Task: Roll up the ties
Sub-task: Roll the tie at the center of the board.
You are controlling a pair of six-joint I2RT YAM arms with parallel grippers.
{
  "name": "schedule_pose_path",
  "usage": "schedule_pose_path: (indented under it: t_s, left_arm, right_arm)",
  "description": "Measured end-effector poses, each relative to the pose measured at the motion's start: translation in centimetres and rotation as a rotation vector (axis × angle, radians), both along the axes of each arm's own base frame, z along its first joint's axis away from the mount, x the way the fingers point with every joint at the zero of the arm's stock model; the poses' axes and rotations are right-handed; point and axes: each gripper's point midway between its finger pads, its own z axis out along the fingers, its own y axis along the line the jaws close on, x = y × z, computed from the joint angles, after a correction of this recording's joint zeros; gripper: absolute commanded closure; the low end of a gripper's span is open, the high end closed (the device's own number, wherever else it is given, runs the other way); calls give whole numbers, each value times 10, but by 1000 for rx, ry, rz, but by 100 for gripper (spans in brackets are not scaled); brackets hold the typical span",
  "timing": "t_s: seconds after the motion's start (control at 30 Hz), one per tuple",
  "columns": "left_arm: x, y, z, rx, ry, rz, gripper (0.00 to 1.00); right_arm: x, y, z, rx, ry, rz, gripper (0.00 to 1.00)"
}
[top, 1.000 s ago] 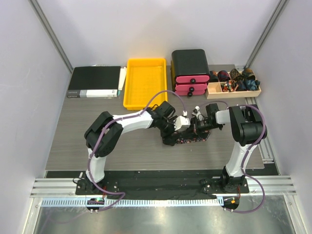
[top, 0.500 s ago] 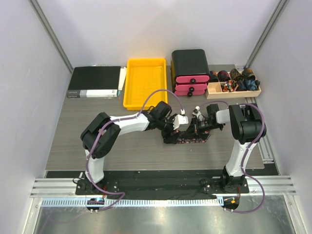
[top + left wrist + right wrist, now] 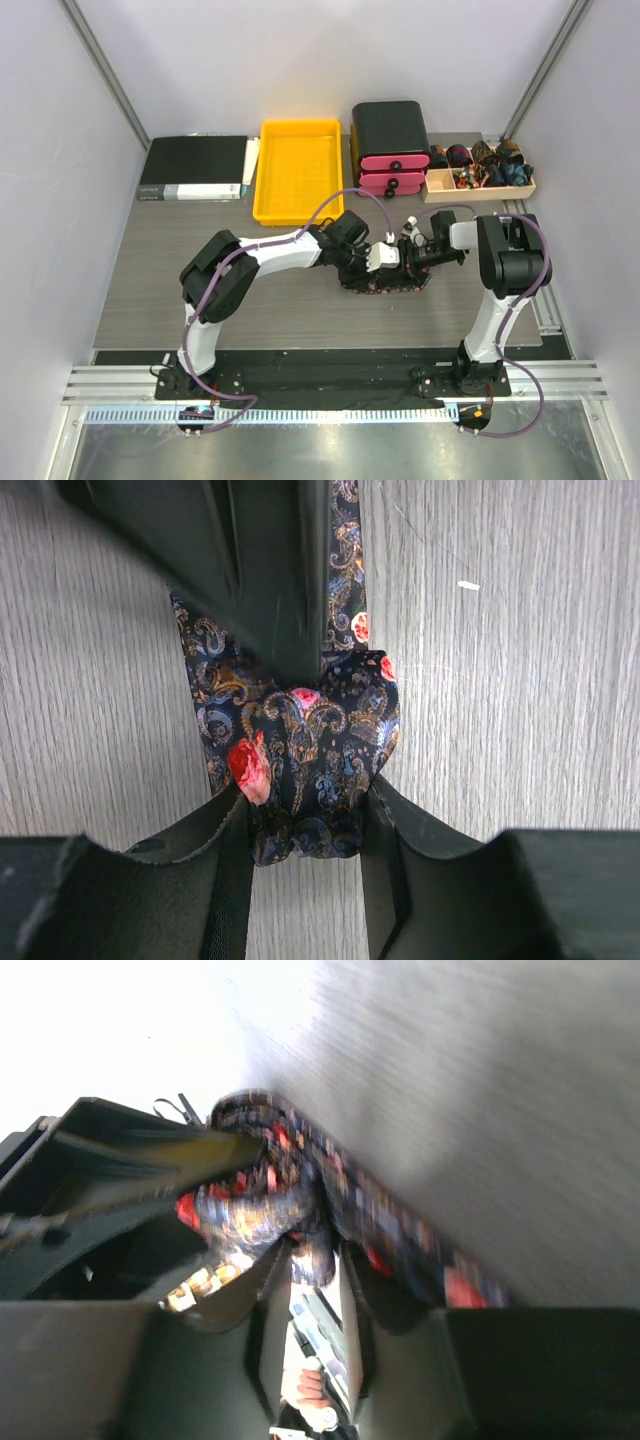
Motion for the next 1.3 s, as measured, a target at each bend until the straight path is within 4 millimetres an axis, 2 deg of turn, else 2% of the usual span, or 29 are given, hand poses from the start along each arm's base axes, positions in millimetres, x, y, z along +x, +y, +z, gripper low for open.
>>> schedule_pose_path:
  t_s: [0.1, 0.2, 0.43, 0.53, 0.57, 0.67, 0.87, 1.07, 1.17, 1.3]
  left_arm:
    - [1, 1, -2, 25, 3, 10, 68]
    - [2, 1, -3, 38, 10, 15, 65]
    - [3, 0, -3, 62, 36, 33, 59]
    - [4, 0, -3, 67, 37, 38, 57]
    - [4, 0, -4, 68, 37, 38, 56]
    - [4, 0, -4, 72, 33, 41, 49]
    - [3, 0, -5, 68, 33, 39, 31]
    - [1, 4, -2, 36, 32, 42, 21]
    - [3, 11, -4, 20, 35, 64, 19]
    - [4, 10, -4, -21, 43, 77, 16]
  right_arm:
    - [-2, -10, 9, -33, -12, -11, 58]
    - [0, -12, 21, -37, -45, -16, 57]
    - [-2, 5, 27, -29, -69, 29, 53]
    - [-2, 10, 26, -31, -80, 41, 66]
    - [-1, 11, 24, -35, -84, 43, 79]
    - [-1, 12, 20, -34, -70, 40, 99]
    - [0, 11, 16, -29, -46, 30, 99]
    - [0, 6, 10, -11, 2, 6, 99]
    - [-2, 3, 6, -1, 41, -7, 99]
    - [-2, 0, 4, 7, 62, -10, 99]
